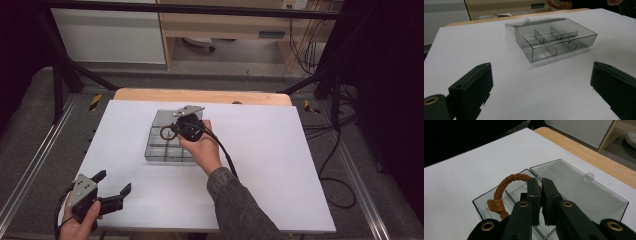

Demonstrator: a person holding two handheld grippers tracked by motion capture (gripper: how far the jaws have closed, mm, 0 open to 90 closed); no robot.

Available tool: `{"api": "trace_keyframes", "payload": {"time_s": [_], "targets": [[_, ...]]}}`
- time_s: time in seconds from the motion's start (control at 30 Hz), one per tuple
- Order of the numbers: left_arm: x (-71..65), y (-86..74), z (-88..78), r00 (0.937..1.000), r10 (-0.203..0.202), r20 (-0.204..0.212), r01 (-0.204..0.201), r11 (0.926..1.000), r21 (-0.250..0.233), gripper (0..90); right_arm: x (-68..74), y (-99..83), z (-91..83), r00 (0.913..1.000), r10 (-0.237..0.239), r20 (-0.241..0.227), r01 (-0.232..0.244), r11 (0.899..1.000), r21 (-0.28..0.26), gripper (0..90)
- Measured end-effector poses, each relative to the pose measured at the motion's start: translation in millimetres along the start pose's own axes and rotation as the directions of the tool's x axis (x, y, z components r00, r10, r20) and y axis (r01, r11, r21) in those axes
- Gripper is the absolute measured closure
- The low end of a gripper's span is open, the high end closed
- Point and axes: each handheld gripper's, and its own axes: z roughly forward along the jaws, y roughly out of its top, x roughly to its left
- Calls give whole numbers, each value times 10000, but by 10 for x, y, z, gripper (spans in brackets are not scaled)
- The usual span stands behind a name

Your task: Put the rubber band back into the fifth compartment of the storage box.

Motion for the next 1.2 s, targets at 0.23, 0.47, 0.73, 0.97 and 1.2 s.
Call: {"api": "trace_keyframes", "payload": {"time_s": [0.23, 0.47, 0.73, 0.97, 1.2], "targets": [[-2, 0, 1, 10000, 13, 21, -13, 10000, 7, 42, 9, -30, 88, 10000, -92, 24, 91, 9997, 244, 855], [-7, 1, 5, 10000, 34, 50, -34, 10000, 21, 42, 26, -70, 138, 9998, -171, -78, 175, 9986, 497, 855], [-12, 0, 10, 10000, -3, 58, 4, 10000, -3, 42, 70, -80, 170, 9993, -352, -117, 359, 9970, 684, 854], [-15, 0, 11, 10000, 2, 76, -2, 10000, -6, 42, 82, -105, 200, 9985, -525, -135, 534, 9949, 856, 855], [-13, 0, 10, 10000, 38, 86, -38, 10000, 37, 42, 102, -123, 241, 9986, -514, -158, 527, 9940, 960, 854]]}}
